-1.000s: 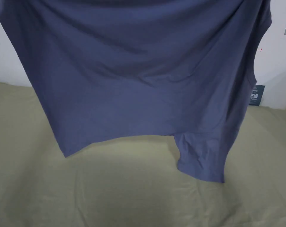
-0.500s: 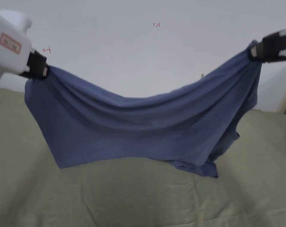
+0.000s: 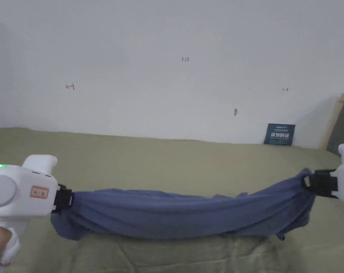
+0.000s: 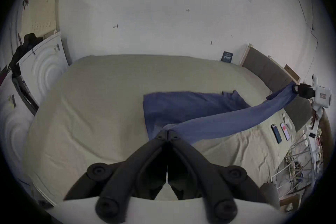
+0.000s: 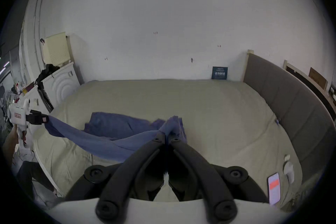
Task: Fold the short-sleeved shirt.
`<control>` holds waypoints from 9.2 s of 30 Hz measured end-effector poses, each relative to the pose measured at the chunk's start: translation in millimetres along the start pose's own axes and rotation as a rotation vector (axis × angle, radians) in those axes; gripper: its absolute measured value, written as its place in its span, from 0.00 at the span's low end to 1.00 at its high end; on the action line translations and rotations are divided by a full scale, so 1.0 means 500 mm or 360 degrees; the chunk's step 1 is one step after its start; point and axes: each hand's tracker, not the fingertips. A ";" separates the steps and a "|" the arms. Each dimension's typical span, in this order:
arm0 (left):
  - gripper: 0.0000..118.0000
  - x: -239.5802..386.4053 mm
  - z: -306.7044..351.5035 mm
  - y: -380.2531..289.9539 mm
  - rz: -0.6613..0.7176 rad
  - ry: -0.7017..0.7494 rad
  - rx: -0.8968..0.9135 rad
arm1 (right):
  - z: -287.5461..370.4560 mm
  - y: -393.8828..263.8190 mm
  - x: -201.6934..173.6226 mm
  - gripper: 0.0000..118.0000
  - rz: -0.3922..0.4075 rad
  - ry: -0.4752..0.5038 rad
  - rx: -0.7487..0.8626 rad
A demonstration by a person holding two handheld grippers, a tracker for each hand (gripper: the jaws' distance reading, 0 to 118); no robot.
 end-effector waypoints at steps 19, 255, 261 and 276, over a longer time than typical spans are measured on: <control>0.00 -0.014 0.019 -0.345 0.0089 0.0003 -0.0223 | 0.076 -0.416 0.042 0.02 -0.0178 -0.0085 -0.0457; 0.88 -0.061 -0.430 0.004 0.0248 0.0291 -0.0703 | -0.263 -0.222 -0.135 0.00 0.0052 0.0140 -0.0691; 0.16 -0.071 -0.483 -0.041 0.0226 0.0362 -0.0863 | -0.321 -0.185 -0.100 0.33 0.0062 0.0103 -0.0731; 0.06 -0.020 -0.426 -0.029 0.0141 0.0196 -0.0813 | -0.547 -0.148 -0.023 0.44 -0.0075 -0.0095 -0.1144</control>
